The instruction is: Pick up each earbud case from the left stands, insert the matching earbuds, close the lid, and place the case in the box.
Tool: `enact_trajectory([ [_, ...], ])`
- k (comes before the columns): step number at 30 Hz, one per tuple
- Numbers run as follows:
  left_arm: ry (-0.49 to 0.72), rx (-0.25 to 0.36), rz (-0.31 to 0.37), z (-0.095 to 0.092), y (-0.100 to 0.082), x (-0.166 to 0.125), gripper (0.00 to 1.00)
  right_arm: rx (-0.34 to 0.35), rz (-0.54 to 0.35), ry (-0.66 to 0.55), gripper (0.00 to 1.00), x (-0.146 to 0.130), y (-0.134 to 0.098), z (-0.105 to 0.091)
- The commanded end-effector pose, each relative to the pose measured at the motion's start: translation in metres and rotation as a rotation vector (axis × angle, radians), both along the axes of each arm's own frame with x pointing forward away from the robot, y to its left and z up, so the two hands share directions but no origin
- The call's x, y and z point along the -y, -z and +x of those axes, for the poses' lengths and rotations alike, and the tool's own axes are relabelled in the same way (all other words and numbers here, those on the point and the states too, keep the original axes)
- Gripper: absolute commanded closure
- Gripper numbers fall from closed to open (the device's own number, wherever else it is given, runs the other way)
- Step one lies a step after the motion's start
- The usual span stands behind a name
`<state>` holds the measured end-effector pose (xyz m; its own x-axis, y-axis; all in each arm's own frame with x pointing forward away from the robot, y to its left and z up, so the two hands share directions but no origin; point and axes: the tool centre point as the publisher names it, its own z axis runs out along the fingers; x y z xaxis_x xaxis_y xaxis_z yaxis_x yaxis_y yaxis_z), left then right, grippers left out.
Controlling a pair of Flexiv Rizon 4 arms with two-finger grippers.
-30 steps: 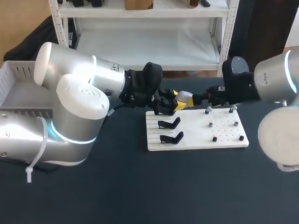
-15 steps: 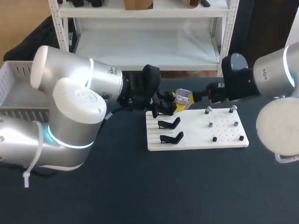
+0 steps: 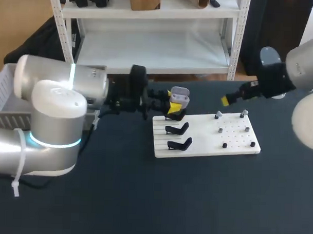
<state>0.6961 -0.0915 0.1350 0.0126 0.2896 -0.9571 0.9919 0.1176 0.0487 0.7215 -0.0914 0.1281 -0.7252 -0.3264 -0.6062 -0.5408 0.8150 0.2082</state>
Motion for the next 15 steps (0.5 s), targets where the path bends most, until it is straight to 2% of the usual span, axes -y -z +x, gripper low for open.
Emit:
enact_trajectory([
  [1,0.012,0.044,-0.224,-0.004,-0.01,-0.015,1.0,0.002,-0.179,0.062,0.0,0.009,-0.002,-0.002],
  [5,0.02,0.07,-0.291,-0.004,-0.023,-0.021,1.0,-0.005,-0.278,0.065,0.0,0.019,0.003,-0.002],
  [7,0.028,0.077,-0.329,-0.007,-0.028,-0.021,1.0,-0.006,-0.272,0.096,0.0,0.026,0.006,-0.002],
  [10,0.017,0.06,-0.344,-0.012,-0.034,-0.018,1.0,-0.018,-0.267,0.15,0.0,0.033,0.011,-0.006],
  [12,0.02,0.039,-0.324,-0.013,-0.038,-0.016,1.0,-0.022,-0.276,0.173,0.0,0.037,0.015,-0.008],
  [15,0.024,0.03,-0.294,-0.014,-0.041,-0.015,1.0,0.015,-0.294,0.238,0.0,0.04,0.016,-0.01],
])
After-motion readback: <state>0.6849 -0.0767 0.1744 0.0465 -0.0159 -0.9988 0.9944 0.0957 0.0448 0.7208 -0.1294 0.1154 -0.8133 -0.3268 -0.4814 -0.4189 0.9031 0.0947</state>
